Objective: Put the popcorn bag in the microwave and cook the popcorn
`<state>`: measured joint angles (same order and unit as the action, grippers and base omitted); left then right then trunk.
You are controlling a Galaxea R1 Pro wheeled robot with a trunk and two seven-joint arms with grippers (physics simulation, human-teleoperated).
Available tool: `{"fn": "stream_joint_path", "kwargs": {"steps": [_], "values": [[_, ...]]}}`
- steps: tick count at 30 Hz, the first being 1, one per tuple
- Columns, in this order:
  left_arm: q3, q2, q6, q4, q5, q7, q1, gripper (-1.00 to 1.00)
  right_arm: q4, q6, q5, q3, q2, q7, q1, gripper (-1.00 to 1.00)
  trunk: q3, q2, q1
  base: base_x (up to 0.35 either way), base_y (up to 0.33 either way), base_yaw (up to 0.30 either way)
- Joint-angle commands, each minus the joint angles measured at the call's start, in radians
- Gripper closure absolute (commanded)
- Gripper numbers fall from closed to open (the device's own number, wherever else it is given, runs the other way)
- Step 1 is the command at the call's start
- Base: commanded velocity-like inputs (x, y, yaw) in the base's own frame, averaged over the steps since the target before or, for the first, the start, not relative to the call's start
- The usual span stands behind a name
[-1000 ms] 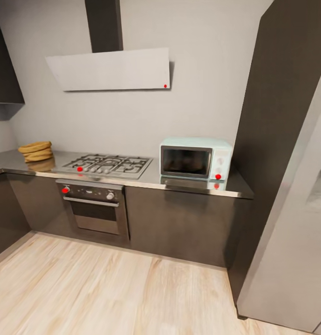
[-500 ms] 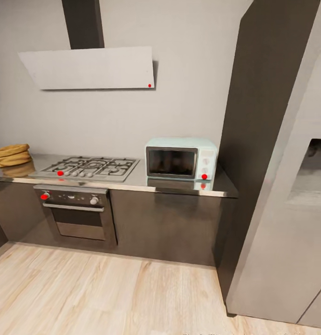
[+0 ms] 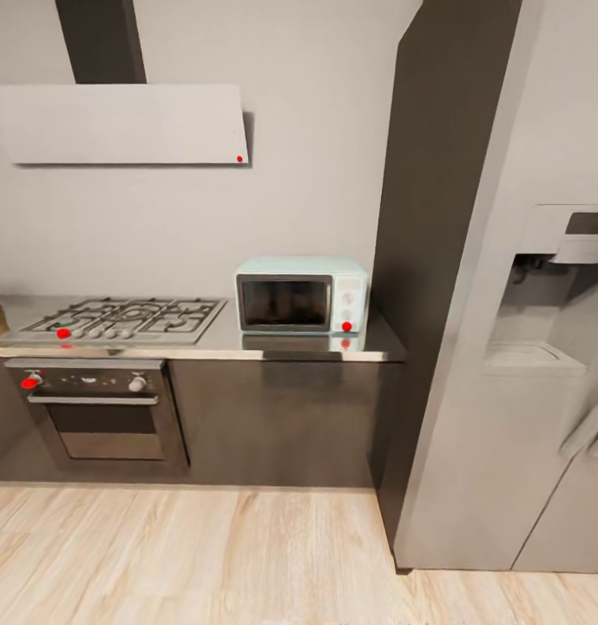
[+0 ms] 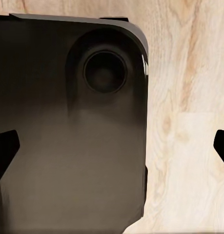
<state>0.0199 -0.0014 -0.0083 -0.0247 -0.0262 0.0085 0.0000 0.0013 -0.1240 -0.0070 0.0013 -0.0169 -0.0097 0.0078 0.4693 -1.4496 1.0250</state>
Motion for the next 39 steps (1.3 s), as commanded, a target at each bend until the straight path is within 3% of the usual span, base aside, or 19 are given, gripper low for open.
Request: {"fn": "stream_joint_path", "kwargs": {"steps": [1, 14, 29, 39], "values": [[0.002, 0.000, -0.001, -0.001, -0.002, 0.001, 0.000, -1.00, 0.000, -0.003, -0.001, 0.000, 0.000, -0.001, 0.000, -1.00, 0.001, 0.000, 0.000, 0.000, 0.000, -0.245], [0.002, 0.002, -0.001, -0.001, -0.001, 0.001, 0.000, -1.00, 0.000, -0.003, 0.000, 0.001, 0.000, -0.001, 0.000, -1.00, 0.001, 0.000, 0.000, 0.000, 0.000, -0.230], [0.000, 0.003, -0.001, 0.000, -0.003, 0.001, 0.000, -1.00, 0.000, -0.003, 0.010, 0.005, 0.000, -0.001, 0.000, -1.00, 0.001, 0.000, 0.000, 0.013, 0.007, -0.012], [0.000, 0.003, 0.010, 0.000, -0.005, 0.001, 0.000, -1.00, 0.000, -0.002, 0.010, 0.005, 0.000, 0.001, 0.000, -1.00, 0.001, 0.000, 0.000, 0.265, 0.102, 0.000]]}}
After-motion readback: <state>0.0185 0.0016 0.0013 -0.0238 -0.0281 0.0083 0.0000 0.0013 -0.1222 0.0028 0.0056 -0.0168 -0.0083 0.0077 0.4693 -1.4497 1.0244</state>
